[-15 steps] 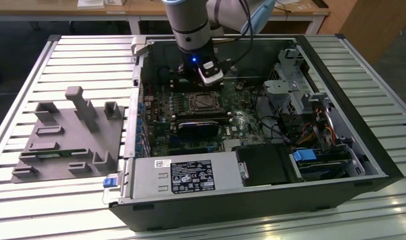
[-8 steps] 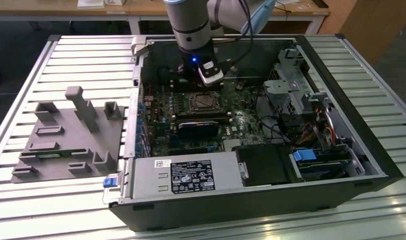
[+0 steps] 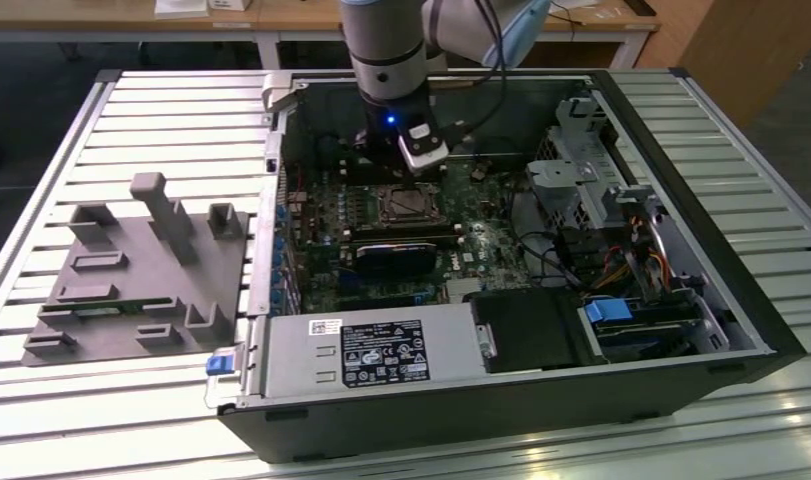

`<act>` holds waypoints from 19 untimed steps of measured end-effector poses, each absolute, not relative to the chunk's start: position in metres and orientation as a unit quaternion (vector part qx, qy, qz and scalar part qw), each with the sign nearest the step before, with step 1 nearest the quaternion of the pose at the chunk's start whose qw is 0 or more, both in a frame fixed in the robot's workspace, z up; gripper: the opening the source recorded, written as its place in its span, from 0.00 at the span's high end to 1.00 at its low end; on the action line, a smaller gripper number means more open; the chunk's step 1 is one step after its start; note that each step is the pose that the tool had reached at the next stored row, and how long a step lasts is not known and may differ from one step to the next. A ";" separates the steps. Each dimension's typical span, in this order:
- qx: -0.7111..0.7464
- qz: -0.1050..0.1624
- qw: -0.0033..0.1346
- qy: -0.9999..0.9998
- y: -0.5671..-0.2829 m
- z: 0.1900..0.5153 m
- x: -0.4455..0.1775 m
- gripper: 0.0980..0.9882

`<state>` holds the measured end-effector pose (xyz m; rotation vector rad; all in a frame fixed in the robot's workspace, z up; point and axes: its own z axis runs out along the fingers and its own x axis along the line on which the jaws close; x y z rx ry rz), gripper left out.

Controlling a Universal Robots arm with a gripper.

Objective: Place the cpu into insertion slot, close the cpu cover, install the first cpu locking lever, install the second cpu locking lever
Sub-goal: 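Install the first cpu locking lever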

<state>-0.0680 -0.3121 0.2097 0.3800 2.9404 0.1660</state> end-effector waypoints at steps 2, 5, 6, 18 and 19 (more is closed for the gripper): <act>0.128 0.054 0.086 0.987 -0.314 0.210 -0.068 0.99; 0.129 0.052 0.085 0.987 -0.317 0.210 -0.068 0.99; 0.129 0.052 0.085 0.987 -0.318 0.209 -0.067 0.99; 0.130 0.030 0.062 0.989 -0.328 0.209 -0.066 0.99; 0.130 0.029 0.062 0.989 -0.328 0.209 -0.066 0.99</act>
